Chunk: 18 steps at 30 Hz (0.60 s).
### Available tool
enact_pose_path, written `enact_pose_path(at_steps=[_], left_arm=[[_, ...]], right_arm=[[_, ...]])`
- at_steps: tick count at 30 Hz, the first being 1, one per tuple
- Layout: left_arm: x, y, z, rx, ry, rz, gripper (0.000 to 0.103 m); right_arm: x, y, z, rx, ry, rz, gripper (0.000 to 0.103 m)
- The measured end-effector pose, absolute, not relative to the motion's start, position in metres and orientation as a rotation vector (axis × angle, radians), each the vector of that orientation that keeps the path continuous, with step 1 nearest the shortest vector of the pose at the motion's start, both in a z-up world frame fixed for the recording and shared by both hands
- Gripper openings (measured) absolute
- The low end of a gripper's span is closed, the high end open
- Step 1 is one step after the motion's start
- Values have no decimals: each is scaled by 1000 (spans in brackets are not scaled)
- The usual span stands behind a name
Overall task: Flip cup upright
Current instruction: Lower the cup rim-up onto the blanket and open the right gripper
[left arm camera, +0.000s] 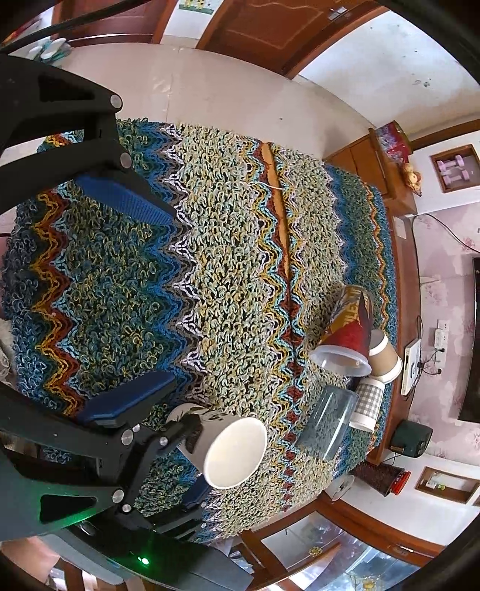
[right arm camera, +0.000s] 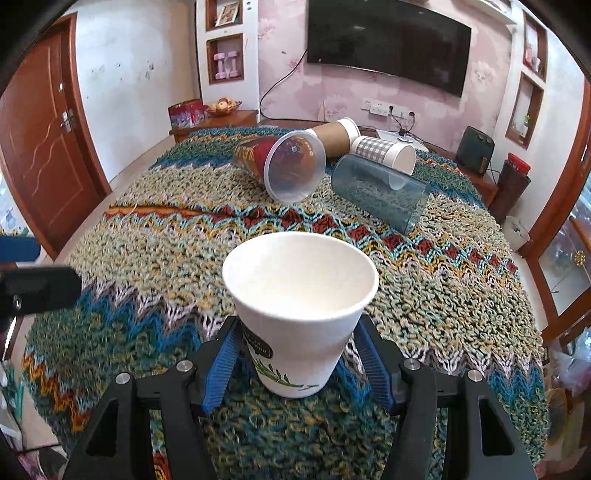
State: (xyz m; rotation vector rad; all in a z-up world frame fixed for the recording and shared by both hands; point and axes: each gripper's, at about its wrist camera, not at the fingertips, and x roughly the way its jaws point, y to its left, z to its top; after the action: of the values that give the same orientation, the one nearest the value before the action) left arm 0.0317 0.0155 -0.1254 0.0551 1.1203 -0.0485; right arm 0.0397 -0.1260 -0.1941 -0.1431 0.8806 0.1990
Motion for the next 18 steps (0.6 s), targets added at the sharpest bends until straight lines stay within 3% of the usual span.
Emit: enact_pose_path(at_steps=[6,18], left_arm=[[26,12,-119,65,1105,-51,84],[14,8,-107,60,1082,-56,84]], right_arm=[[29,-122,-191,-183,888,203,74],[9,-139,-164,-142,854,210,75]])
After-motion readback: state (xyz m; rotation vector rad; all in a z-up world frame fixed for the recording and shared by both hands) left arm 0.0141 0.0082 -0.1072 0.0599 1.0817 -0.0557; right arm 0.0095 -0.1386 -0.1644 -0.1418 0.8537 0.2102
